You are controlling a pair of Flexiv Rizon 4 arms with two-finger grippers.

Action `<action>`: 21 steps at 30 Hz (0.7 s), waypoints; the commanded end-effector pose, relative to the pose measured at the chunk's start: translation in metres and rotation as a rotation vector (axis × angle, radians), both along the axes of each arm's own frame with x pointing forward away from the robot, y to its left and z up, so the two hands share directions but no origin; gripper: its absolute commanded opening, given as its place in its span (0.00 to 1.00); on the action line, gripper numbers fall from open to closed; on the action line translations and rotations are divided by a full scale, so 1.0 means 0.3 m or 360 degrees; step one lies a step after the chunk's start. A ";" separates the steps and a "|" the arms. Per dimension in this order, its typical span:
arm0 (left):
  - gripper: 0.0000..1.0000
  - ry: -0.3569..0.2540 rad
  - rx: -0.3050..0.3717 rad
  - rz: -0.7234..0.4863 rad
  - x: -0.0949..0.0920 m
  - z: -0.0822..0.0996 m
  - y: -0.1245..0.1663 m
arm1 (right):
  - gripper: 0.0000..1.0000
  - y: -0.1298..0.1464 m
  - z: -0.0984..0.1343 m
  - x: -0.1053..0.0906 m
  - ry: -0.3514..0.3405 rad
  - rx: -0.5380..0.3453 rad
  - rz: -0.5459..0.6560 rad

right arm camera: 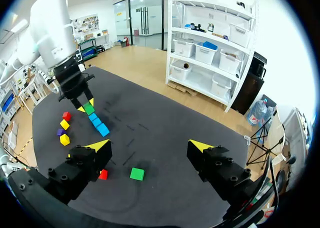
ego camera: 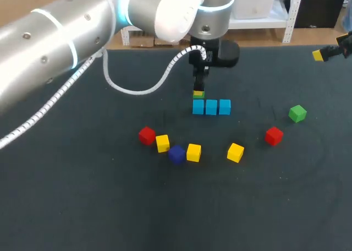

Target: Place the blue cubes, place green cubes on the blue cubes, place the yellow cubes on the green cubes, then place the red cubes on the yellow cubes, and place purple cube on the red cubes.

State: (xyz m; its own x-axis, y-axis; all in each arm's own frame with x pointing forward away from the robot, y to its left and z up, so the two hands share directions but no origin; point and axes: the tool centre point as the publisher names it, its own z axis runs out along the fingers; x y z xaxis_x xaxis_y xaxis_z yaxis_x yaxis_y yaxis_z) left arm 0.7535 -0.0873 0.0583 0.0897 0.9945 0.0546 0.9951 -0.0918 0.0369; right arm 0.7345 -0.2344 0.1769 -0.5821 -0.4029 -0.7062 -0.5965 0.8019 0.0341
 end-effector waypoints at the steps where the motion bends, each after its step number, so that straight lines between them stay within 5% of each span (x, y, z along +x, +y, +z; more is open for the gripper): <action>1: 0.00 0.0089 0.0016 0.0017 0.022 0.002 -0.008 | 1.00 -0.004 0.001 0.001 0.0002 0.0006 0.0008; 21: 0.00 0.0147 0.0029 -0.0002 0.004 -0.066 -0.047 | 1.00 -0.004 0.001 0.001 0.0002 0.0006 0.0008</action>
